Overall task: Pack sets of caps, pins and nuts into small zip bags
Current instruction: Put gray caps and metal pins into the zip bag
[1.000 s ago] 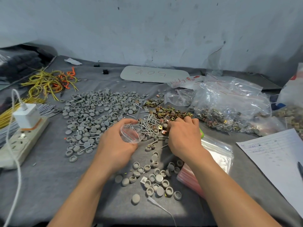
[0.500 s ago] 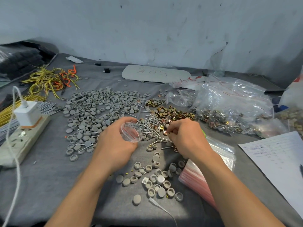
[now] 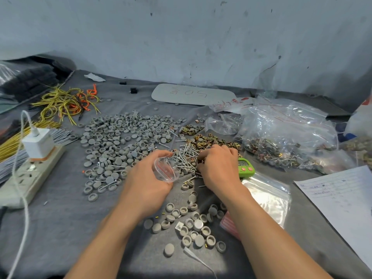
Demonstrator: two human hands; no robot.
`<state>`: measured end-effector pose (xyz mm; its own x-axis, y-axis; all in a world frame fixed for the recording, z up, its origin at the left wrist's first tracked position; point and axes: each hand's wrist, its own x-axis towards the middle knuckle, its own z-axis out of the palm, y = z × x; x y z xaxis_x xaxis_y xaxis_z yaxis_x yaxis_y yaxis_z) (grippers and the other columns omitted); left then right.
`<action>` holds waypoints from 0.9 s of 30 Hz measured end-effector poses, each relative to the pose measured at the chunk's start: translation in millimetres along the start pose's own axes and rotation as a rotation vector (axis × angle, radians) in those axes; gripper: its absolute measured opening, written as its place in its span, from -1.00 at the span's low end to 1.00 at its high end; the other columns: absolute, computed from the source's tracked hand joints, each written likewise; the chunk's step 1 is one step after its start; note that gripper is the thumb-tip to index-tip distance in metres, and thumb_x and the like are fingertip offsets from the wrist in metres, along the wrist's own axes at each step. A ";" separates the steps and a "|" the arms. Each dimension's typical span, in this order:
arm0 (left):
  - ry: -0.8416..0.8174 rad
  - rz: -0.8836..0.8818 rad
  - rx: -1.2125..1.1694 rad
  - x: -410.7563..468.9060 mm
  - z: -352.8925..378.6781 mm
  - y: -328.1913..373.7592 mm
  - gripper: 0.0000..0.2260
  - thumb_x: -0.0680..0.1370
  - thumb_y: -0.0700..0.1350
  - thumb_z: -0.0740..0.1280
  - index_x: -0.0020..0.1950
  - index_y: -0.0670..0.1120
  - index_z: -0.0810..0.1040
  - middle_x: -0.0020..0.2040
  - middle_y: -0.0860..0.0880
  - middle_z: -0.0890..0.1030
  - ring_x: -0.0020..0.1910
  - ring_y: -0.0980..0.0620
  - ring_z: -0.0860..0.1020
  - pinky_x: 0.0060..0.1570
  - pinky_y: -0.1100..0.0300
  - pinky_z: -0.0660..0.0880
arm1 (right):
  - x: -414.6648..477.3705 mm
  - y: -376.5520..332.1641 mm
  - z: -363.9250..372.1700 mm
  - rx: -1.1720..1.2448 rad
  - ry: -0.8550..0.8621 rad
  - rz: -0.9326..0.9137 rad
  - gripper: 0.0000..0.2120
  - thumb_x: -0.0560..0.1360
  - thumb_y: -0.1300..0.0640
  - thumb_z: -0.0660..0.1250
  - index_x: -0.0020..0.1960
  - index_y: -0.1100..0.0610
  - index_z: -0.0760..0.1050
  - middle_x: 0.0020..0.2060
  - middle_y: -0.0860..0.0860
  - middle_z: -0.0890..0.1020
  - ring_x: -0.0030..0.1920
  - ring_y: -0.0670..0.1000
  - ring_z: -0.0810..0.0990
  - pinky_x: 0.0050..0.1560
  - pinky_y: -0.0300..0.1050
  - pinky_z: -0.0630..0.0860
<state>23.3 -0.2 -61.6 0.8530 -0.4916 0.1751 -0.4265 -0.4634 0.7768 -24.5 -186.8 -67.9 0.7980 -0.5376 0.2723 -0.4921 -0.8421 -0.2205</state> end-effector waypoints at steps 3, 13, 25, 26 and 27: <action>-0.001 -0.002 0.004 -1.5 -2.1 -1.5 -0.49 0.43 -0.17 0.54 0.22 0.32 0.53 -0.04 0.26 0.66 -0.32 0.28 0.55 -0.34 0.29 0.37 | 3.3 -3.0 3.2 -0.019 -0.015 0.002 -0.77 0.54 0.08 0.41 0.17 -0.10 0.68 0.12 -0.01 0.59 0.19 0.11 0.47 0.26 0.05 0.18; 0.018 -0.003 0.012 4.2 -2.4 -1.7 -0.49 0.42 -0.18 0.53 0.24 0.29 0.54 -0.03 0.23 0.68 -0.40 0.24 0.46 -0.33 0.26 0.35 | 2.5 -1.0 -18.3 0.600 -0.032 0.153 -0.89 0.42 0.04 0.61 -0.25 -0.06 0.73 -0.34 -0.14 0.70 -0.22 -0.11 0.64 -0.16 -0.29 0.52; -0.003 0.001 0.041 -1.6 2.6 6.8 -0.39 0.35 -0.24 0.51 0.26 0.31 0.53 -0.08 0.31 0.61 -0.17 0.34 0.55 -0.37 0.48 0.36 | -39.2 -13.5 -49.5 1.066 -0.168 0.002 -0.79 0.36 0.20 0.61 -0.17 -0.12 0.76 -0.31 -0.04 0.74 -0.31 -0.07 0.65 -0.27 -0.18 0.59; -0.006 -0.001 0.043 -1.9 2.5 6.9 -0.38 0.35 -0.25 0.50 0.25 0.32 0.52 -0.07 0.28 0.63 -0.20 0.30 0.56 -0.39 0.46 0.35 | -40.8 -14.4 -49.1 1.055 -0.177 0.010 -0.79 0.36 0.19 0.61 -0.16 -0.12 0.76 -0.31 -0.04 0.74 -0.30 -0.02 0.67 -0.23 -0.11 0.62; -0.009 -0.001 0.045 -1.9 2.4 6.7 -0.37 0.35 -0.25 0.50 0.25 0.33 0.52 -0.07 0.26 0.64 -0.22 0.27 0.57 -0.40 0.44 0.35 | -42.1 -15.5 -48.7 1.049 -0.185 0.018 -0.79 0.35 0.19 0.61 -0.16 -0.12 0.76 -0.30 -0.04 0.74 -0.27 0.06 0.69 -0.19 -0.04 0.64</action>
<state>18.1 -4.1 -58.3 0.8508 -0.4976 0.1686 -0.4388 -0.4966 0.7489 -67.4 -153.1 -30.4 0.8775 -0.4604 0.1339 -0.0290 -0.3296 -0.9437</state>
